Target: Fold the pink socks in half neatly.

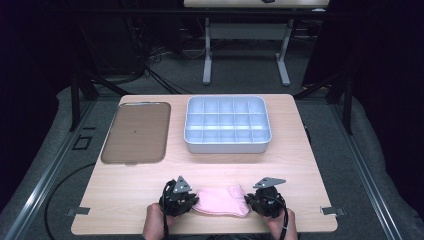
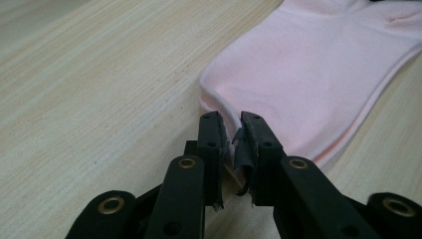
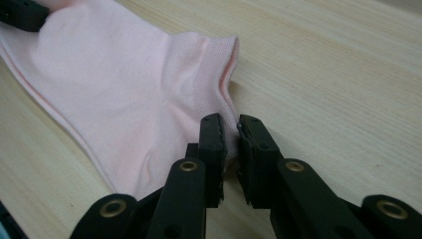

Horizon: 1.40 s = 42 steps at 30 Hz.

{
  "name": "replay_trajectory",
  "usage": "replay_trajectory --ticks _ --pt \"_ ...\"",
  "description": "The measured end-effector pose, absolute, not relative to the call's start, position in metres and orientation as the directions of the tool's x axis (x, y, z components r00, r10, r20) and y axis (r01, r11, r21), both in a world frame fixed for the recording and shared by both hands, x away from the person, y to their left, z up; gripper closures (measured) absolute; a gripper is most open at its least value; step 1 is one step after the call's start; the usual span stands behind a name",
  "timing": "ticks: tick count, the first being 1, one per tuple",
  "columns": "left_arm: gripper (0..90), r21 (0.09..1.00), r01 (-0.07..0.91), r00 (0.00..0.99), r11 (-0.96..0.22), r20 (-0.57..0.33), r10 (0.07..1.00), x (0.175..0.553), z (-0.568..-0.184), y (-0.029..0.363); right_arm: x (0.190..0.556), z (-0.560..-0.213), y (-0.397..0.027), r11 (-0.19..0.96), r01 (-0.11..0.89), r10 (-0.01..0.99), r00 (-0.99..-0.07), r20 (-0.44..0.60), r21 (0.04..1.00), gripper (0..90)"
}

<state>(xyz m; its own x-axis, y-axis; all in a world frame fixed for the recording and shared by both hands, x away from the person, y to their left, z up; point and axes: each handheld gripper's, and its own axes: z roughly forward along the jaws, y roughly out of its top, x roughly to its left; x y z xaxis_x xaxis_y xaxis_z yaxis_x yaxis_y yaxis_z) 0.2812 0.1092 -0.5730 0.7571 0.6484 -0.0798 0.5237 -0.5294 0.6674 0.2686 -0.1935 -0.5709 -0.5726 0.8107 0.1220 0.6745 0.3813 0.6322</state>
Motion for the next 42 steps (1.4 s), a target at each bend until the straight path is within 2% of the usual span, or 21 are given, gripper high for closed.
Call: replay_trajectory --ticks 13,15,17,19,23,29,35,42 --pt "78.0 0.691 0.512 0.756 -0.510 -0.080 0.650 0.287 -0.576 0.108 0.275 -0.573 -0.200 0.354 0.678 0.825 -0.551 0.126 0.645 80.4" --pt "72.3 0.702 0.507 0.749 -0.501 -0.071 0.659 0.286 -0.576 0.108 0.275 -0.572 -0.200 0.358 0.676 0.820 -0.557 0.129 0.644 78.6" --pt "64.4 0.712 0.505 0.745 -0.488 -0.075 0.663 0.286 -0.575 0.109 0.275 -0.571 -0.201 0.359 0.672 0.814 -0.565 0.134 0.648 70.5" --pt "56.3 0.721 0.510 0.735 -0.469 -0.082 0.673 0.285 -0.572 0.112 0.274 -0.570 -0.205 0.333 0.666 0.810 -0.564 0.159 0.667 67.8" --pt "47.9 0.737 0.514 0.726 -0.439 -0.101 0.681 0.283 -0.567 0.118 0.271 -0.567 -0.210 0.300 0.671 0.811 -0.553 0.189 0.678 62.1" --pt "48.8 0.729 0.545 0.708 -0.415 -0.135 0.693 0.284 -0.572 0.121 0.270 -0.568 -0.212 0.284 0.702 0.826 -0.525 0.205 0.653 55.7" --pt "53.5 0.717 0.555 0.710 -0.421 -0.145 0.689 0.283 -0.579 0.121 0.269 -0.571 -0.211 0.278 0.706 0.832 -0.516 0.204 0.651 55.3" --pt "64.3 0.726 0.545 0.722 -0.419 -0.153 0.675 0.282 -0.582 0.120 0.270 -0.573 -0.207 0.279 0.717 0.837 -0.508 0.204 0.639 58.6"
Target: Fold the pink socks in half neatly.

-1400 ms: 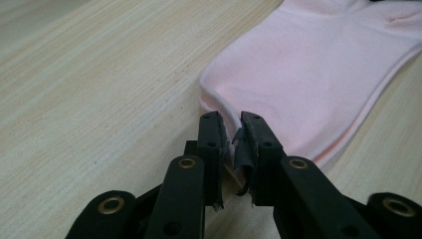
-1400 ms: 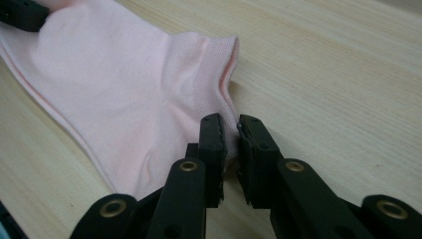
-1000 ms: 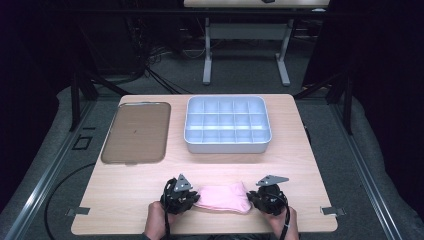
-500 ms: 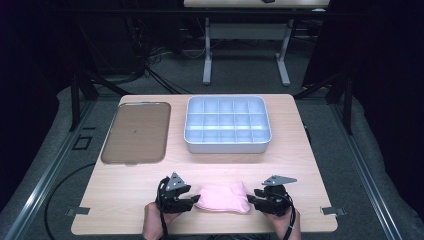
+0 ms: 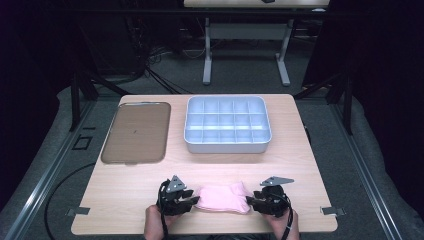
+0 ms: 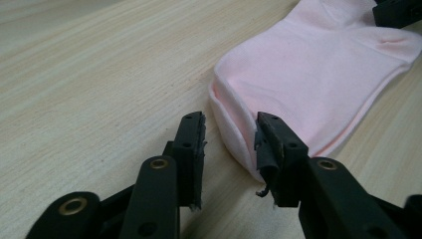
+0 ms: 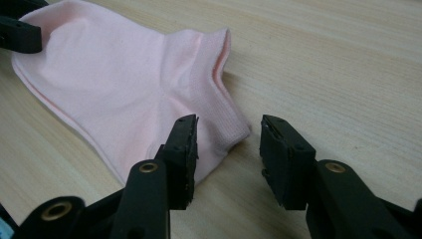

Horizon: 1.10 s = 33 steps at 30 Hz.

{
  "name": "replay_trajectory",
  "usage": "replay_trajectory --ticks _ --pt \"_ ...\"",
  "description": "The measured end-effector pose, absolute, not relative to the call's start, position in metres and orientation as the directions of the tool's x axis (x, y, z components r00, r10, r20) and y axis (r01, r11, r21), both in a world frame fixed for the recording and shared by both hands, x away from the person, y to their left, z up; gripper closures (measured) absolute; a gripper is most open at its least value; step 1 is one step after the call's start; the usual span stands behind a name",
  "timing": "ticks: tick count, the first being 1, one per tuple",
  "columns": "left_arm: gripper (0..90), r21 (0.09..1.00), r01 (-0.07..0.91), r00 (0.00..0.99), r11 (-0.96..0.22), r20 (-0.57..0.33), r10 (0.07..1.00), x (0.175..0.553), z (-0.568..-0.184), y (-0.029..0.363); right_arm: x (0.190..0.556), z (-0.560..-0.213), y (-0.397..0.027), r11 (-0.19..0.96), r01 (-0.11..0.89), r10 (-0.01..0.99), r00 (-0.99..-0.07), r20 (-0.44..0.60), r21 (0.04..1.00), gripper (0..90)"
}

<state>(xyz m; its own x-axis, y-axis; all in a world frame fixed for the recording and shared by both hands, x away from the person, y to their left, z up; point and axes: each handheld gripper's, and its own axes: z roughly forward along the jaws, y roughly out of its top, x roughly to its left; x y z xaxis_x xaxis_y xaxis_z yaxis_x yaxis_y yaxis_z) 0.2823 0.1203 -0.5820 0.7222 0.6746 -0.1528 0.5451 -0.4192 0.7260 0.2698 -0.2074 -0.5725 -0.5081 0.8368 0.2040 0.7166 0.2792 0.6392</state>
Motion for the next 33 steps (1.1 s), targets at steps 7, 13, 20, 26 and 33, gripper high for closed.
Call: replay_trajectory --ticks 7,13,20,26,33 --pt "74.3 0.724 0.519 0.739 -0.454 -0.113 0.665 0.276 -0.582 0.115 0.270 -0.572 -0.203 0.303 0.715 0.836 -0.517 0.184 0.630 74.4" --pt "81.5 0.750 0.513 0.736 -0.418 -0.133 0.664 0.273 -0.586 0.118 0.271 -0.573 -0.205 0.296 0.727 0.830 -0.516 0.210 0.620 82.7" --pt "85.3 0.772 0.502 0.733 -0.389 -0.141 0.665 0.271 -0.590 0.119 0.268 -0.573 -0.203 0.292 0.713 0.835 -0.515 0.193 0.637 84.5" --pt "86.3 0.770 0.504 0.735 -0.391 -0.146 0.662 0.272 -0.590 0.120 0.264 -0.566 -0.201 0.291 0.704 0.841 -0.511 0.177 0.648 84.6" --pt "86.5 0.771 0.497 0.736 -0.398 -0.132 0.664 0.272 -0.590 0.119 0.260 -0.551 -0.196 0.308 0.670 0.838 -0.527 0.142 0.675 84.6"
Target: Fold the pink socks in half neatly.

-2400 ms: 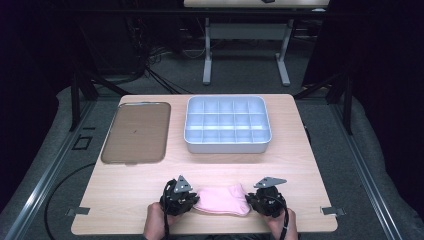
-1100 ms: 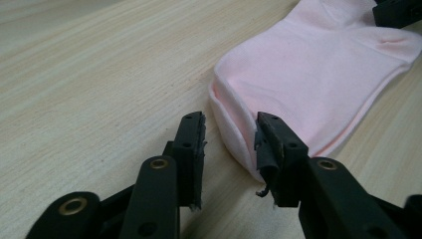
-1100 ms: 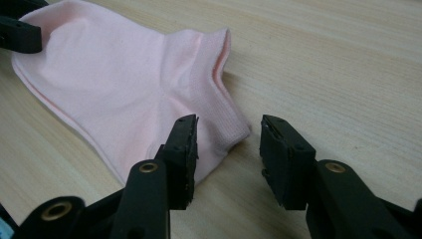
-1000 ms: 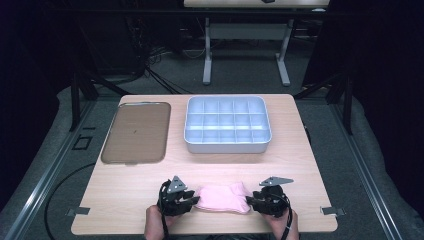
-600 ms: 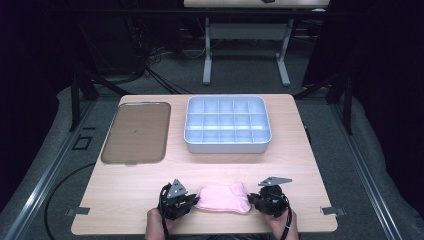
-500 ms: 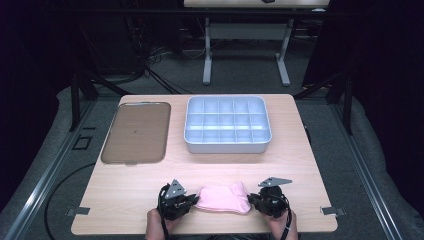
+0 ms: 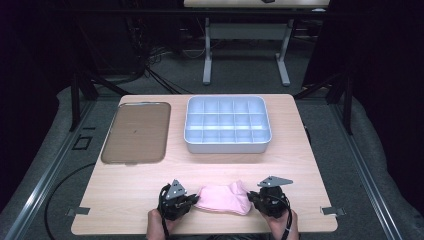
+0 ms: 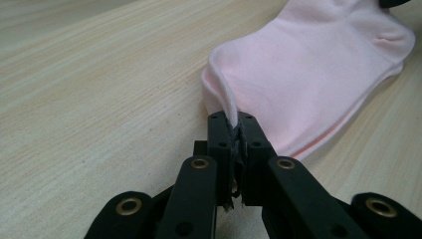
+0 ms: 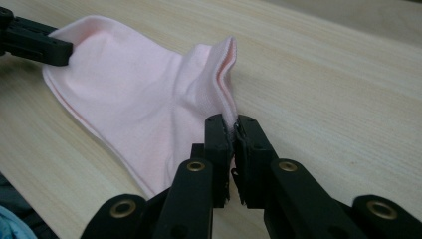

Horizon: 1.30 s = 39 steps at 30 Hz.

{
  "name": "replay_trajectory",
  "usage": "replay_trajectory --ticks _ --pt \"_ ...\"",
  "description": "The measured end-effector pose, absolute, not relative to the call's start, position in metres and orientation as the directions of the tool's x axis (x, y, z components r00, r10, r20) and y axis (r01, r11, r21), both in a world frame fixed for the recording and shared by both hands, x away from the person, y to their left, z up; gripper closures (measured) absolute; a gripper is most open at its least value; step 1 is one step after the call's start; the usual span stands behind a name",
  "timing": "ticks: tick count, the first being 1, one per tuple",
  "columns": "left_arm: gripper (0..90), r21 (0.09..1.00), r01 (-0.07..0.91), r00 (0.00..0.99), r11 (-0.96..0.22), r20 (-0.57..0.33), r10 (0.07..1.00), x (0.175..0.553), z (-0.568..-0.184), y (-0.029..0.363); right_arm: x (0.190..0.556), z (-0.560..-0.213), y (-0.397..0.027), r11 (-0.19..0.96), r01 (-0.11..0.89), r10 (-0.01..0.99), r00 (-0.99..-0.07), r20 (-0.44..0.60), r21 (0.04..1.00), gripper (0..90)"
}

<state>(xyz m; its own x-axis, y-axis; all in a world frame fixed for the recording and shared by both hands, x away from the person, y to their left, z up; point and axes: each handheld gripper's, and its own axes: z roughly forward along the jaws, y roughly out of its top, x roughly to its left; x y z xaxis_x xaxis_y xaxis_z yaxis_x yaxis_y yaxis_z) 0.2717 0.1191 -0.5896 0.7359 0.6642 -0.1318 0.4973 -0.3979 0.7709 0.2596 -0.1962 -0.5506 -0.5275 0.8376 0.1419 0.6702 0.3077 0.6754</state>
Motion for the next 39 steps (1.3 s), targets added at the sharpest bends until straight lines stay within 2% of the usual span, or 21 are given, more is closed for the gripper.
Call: replay_trajectory --ticks 17,22,25,28,34,39 --pt "86.4 0.771 0.499 0.733 -0.395 -0.132 0.668 0.272 -0.590 0.119 0.251 -0.527 -0.181 0.355 0.619 0.807 -0.581 0.104 0.700 84.3" --pt "86.3 0.771 0.506 0.733 -0.387 -0.147 0.664 0.272 -0.590 0.119 0.258 -0.536 -0.184 0.362 0.669 0.831 -0.547 0.100 0.650 82.5" --pt "86.3 0.771 0.509 0.732 -0.383 -0.153 0.664 0.273 -0.590 0.119 0.263 -0.549 -0.189 0.345 0.706 0.843 -0.522 0.127 0.618 79.6" --pt "86.3 0.771 0.506 0.732 -0.385 -0.149 0.664 0.272 -0.590 0.119 0.266 -0.557 -0.189 0.337 0.729 0.850 -0.508 0.140 0.595 71.2" --pt "86.3 0.770 0.503 0.735 -0.393 -0.141 0.663 0.272 -0.590 0.119 0.268 -0.565 -0.185 0.353 0.737 0.866 -0.491 0.098 0.576 57.4" --pt "86.2 0.771 0.505 0.734 -0.388 -0.146 0.664 0.273 -0.590 0.119 0.269 -0.565 -0.184 0.359 0.733 0.866 -0.493 0.088 0.577 58.5"
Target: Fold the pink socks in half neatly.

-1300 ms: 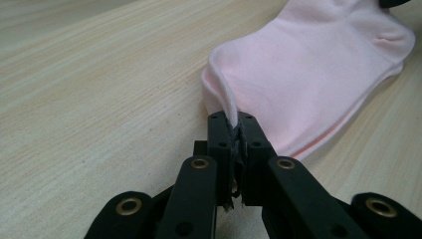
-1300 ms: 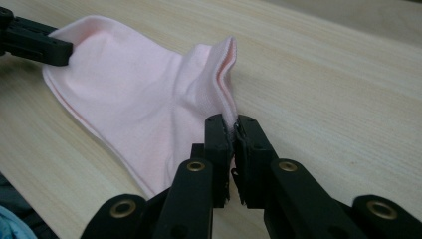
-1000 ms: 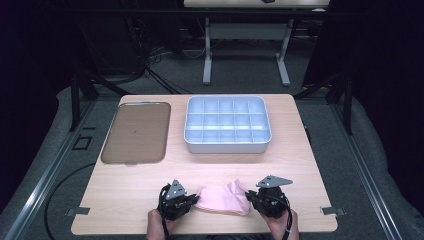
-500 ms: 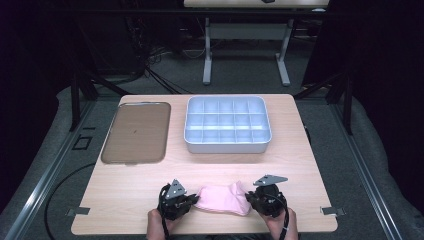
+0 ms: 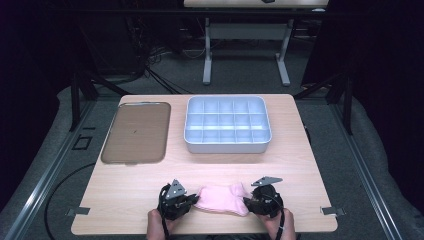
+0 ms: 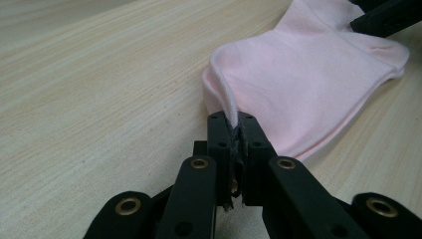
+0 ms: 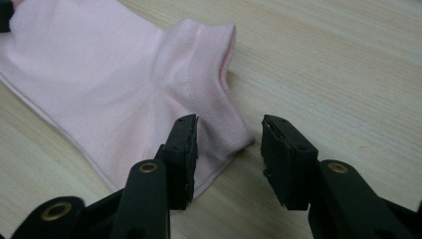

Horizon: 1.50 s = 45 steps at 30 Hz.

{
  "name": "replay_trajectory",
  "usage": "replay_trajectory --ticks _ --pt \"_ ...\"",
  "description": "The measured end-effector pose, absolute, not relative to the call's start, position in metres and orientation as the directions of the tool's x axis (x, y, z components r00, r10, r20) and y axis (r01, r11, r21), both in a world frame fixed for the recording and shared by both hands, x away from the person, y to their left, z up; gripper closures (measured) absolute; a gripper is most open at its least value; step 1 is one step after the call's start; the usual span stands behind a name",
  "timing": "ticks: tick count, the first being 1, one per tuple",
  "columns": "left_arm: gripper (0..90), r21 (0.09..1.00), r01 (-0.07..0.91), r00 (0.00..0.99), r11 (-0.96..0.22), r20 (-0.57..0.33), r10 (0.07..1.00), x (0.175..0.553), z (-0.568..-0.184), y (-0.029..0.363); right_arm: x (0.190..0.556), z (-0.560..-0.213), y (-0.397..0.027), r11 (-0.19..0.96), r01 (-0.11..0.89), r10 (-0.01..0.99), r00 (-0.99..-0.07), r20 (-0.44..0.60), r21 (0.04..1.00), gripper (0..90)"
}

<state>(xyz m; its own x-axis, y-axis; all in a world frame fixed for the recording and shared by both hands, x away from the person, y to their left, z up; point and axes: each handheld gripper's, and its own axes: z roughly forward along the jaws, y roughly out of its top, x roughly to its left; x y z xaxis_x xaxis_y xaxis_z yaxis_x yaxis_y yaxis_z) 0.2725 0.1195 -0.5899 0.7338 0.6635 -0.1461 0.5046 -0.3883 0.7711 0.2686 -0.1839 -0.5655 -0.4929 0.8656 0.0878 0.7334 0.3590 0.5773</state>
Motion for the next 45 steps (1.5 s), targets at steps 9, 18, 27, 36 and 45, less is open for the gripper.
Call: replay_trajectory --ticks 9,18,27,36,45 --pt "86.2 0.771 0.498 0.735 -0.396 -0.133 0.665 0.272 -0.590 0.119 0.279 -0.562 -0.180 0.374 0.760 0.857 -0.503 0.117 0.531 75.9" --pt "86.0 0.772 0.500 0.734 -0.393 -0.136 0.666 0.272 -0.590 0.119 0.281 -0.565 -0.190 0.320 0.775 0.851 -0.488 0.194 0.546 83.1" --pt "85.6 0.772 0.495 0.734 -0.399 -0.125 0.668 0.271 -0.590 0.118 0.268 -0.544 -0.180 0.374 0.719 0.849 -0.520 0.097 0.586 82.8" --pt "85.6 0.773 0.494 0.732 -0.398 -0.122 0.671 0.271 -0.590 0.118 0.261 -0.530 -0.165 0.439 0.680 0.838 -0.545 0.004 0.588 82.3" --pt "85.5 0.773 0.492 0.732 -0.401 -0.117 0.672 0.271 -0.589 0.118 0.258 -0.520 -0.149 0.491 0.649 0.814 -0.580 -0.039 0.581 82.2"
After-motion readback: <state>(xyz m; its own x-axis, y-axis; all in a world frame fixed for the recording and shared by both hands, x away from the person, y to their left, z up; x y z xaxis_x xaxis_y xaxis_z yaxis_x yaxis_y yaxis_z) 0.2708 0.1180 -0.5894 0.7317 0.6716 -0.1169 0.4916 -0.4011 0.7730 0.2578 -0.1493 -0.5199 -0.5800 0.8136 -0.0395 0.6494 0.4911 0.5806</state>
